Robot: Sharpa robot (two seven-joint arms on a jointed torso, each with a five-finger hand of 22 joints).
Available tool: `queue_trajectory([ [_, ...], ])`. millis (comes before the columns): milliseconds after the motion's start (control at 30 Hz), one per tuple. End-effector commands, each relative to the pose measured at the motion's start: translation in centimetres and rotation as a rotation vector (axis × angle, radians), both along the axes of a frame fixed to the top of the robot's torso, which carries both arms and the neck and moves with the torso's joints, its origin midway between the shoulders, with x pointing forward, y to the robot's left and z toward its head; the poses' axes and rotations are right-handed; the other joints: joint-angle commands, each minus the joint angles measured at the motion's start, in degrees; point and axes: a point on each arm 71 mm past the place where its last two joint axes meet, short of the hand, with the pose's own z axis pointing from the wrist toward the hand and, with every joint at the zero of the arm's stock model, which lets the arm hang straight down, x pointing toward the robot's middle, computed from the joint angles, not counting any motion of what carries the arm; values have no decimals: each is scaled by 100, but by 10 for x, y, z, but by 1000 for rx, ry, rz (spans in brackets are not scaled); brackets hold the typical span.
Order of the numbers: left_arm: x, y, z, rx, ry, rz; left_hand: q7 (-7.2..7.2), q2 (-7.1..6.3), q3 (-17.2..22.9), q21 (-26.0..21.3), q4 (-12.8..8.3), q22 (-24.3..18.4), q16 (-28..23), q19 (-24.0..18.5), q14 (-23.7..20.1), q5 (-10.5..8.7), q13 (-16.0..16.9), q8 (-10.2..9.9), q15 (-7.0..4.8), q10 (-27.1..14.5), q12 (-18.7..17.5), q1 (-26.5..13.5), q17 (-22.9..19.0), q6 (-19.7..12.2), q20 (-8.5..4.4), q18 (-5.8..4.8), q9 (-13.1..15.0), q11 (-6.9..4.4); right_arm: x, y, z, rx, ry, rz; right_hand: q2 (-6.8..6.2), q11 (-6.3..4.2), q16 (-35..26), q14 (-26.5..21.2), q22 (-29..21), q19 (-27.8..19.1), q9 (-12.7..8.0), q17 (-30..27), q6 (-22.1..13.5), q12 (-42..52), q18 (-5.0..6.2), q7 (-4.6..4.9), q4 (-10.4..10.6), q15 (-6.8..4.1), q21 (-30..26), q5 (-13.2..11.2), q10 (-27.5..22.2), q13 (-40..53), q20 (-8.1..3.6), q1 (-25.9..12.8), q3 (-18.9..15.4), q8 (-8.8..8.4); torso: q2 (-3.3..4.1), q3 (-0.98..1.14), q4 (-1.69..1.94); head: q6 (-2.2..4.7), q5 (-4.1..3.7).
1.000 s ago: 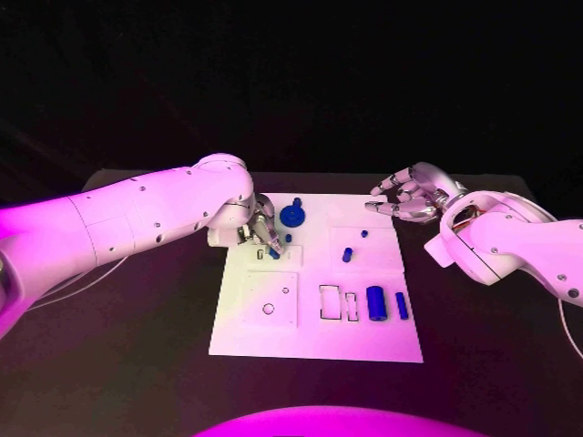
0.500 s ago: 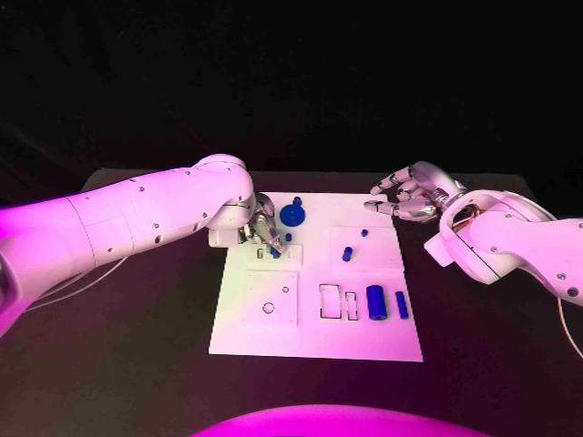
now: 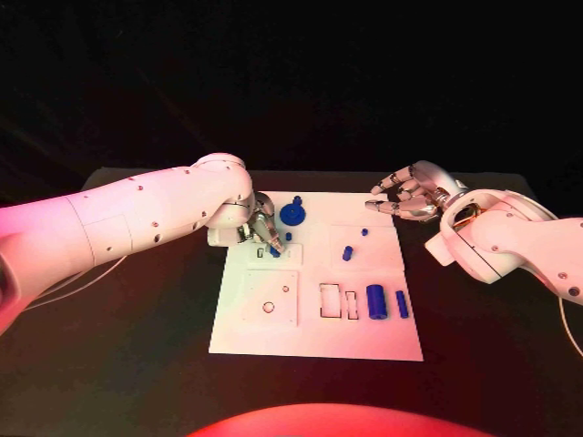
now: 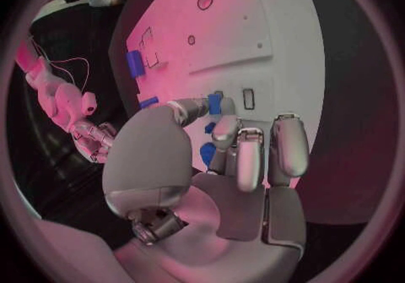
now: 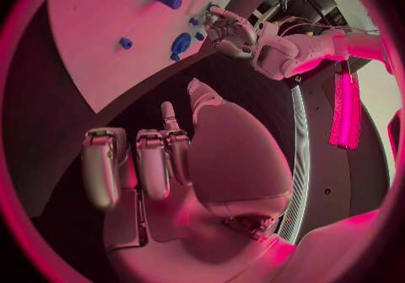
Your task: Assemble the parts on the task board
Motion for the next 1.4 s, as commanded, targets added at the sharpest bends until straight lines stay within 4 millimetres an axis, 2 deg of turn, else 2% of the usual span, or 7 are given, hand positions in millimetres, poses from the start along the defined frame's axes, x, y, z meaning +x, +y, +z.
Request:
queue_trajectory([
  [33, -3, 1, -5, 24, 32, -28, -35, 53, 1168, 24, -1189, 4, 6, 37, 519, 18, -9, 22, -6, 23, 17, 5, 1251, 3, -18, -83, 10, -3, -1, 1, 0, -10, 3, 17, -2, -1, -19, 491, 1194, 365, 9, 1049, -10, -13, 84, -16, 4, 18, -26, 32, 340, 1240, 17, -59, -2, 22, 0, -4, -3, -2, 0],
  [867, -3, 2, -5, 22, 29, -22, -38, 46, 1167, 23, -1213, 2, 5, 35, 519, 22, -5, 19, -9, 32, 18, -4, 1250, 10, -21, -82, 14, -7, -1, 1, 0, -9, 0, 17, -3, -3, -24, 489, 1190, 362, 11, 1039, -10, -22, 85, -17, 3, 16, -33, 32, 335, 1233, 16, -61, 0, 27, 1, 1, -1, -6, 3],
  [1400, -2, 0, -7, 12, 38, -10, -59, 97, 1075, 14, -1151, -2, 15, 28, 526, -25, 77, 6, -14, 99, 62, -185, 1274, 30, -21, -82, 34, -16, -1, 1, 0, -6, -6, 14, 14, -2, -21, 491, 1180, 354, 13, 1046, -12, -22, 89, -16, 19, 16, -49, 20, 335, 1233, 15, -89, -1, 30, 0, 2, -9, -21, -13],
])
